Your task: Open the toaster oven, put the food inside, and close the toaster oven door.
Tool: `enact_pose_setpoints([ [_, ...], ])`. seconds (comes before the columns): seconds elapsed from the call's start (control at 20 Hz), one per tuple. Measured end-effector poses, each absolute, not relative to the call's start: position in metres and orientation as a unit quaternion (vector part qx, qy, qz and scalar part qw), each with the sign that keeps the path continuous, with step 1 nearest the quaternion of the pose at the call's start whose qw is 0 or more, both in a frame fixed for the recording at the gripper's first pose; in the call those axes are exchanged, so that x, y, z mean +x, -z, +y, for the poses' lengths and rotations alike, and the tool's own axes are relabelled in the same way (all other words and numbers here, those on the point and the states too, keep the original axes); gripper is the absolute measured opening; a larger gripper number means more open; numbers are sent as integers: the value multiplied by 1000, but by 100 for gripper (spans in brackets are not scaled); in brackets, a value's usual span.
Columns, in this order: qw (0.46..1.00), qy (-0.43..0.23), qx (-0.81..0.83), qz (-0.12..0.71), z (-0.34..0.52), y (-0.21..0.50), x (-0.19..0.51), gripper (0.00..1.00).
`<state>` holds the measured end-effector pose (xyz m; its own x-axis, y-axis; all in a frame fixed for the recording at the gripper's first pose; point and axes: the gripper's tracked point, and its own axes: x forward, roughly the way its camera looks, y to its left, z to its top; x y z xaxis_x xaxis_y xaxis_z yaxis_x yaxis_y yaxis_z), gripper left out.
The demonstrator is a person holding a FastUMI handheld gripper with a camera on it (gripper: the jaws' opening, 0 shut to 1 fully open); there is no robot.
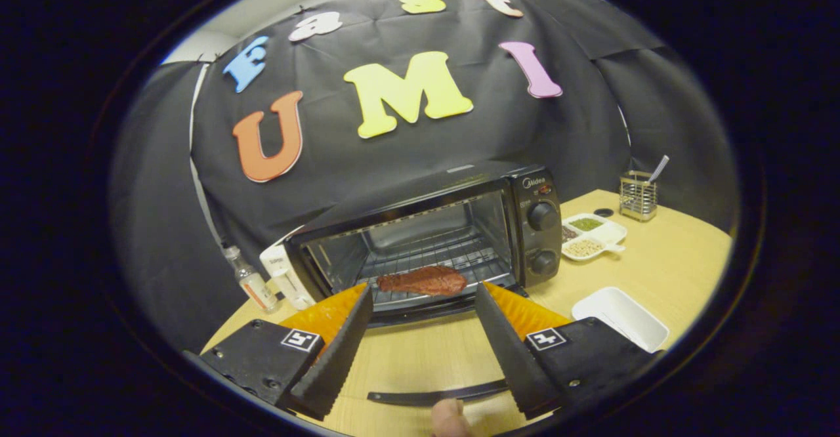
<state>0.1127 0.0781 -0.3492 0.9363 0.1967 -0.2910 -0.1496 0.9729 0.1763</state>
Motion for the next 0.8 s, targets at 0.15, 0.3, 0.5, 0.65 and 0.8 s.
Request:
enact_pose_setpoints([
  [0.15,981,-88,45,170,76,357,85,100],
  [0.3,978,-82,10,194,70,377,64,100],
  [0.5,965,-94,-9,244,69,413,42,100],
  [0.65,953,-91,-8,290,65,444,33,100],
  [0.8,940,-92,6,328,67,466,25,100],
])
